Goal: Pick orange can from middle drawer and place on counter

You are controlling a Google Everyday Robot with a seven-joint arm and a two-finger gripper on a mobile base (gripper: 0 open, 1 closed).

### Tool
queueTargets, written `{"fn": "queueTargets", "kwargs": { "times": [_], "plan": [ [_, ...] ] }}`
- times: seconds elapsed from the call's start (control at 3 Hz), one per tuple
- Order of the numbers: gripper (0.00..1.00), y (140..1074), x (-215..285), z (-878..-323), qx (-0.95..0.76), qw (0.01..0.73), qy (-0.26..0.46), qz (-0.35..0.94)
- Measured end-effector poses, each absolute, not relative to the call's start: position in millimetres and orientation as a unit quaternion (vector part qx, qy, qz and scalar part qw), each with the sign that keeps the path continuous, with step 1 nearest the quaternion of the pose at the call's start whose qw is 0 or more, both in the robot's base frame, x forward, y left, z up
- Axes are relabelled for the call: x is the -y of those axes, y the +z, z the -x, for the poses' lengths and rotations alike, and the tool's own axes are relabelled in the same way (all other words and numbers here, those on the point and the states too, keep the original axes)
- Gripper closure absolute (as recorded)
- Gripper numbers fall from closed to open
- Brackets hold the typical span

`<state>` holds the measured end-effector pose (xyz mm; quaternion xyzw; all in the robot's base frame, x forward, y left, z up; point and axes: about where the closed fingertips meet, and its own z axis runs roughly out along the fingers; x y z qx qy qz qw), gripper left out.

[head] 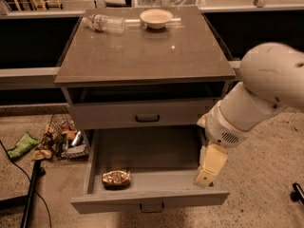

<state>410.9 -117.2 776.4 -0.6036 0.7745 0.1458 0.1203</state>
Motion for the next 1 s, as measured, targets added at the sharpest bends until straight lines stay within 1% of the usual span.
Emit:
{"fn": "queueTargets", "kwargs": {
  "times": [0.33,0.67,1.0],
  "plan": [
    [0.0,713,102,-414,-0.769,0.106,0.137,0.616],
    [0.0,645,72,-427,-0.752,0.12,0.15,0.63],
    [0.0,580,43,-450,-0.743,0.129,0.177,0.632]
  ]
}}
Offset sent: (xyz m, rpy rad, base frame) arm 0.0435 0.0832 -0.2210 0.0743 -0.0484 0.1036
